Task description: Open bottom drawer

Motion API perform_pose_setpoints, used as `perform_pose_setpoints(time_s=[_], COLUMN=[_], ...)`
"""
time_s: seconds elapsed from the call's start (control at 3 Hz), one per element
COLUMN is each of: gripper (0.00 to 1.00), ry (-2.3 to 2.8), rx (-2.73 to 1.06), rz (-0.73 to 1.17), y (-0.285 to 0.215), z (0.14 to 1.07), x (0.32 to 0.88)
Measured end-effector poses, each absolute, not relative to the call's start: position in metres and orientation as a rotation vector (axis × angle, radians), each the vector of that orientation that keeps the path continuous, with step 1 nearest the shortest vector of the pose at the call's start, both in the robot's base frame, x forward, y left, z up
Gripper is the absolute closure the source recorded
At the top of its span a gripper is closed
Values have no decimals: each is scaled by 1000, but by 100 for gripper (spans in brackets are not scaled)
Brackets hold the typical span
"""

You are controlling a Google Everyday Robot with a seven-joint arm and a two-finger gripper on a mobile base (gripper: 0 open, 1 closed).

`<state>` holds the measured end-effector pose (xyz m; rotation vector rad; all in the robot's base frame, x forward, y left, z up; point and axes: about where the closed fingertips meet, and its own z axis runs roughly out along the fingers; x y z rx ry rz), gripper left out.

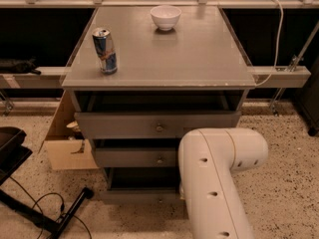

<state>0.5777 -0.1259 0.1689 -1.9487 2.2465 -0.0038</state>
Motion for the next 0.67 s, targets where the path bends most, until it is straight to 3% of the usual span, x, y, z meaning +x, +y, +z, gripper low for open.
perform_pose_setpoints(time_s=[0.67], gripper=[100], ry=[2269], rx=[-1947], rz=[40], y=[-129], z=[174], x=[557])
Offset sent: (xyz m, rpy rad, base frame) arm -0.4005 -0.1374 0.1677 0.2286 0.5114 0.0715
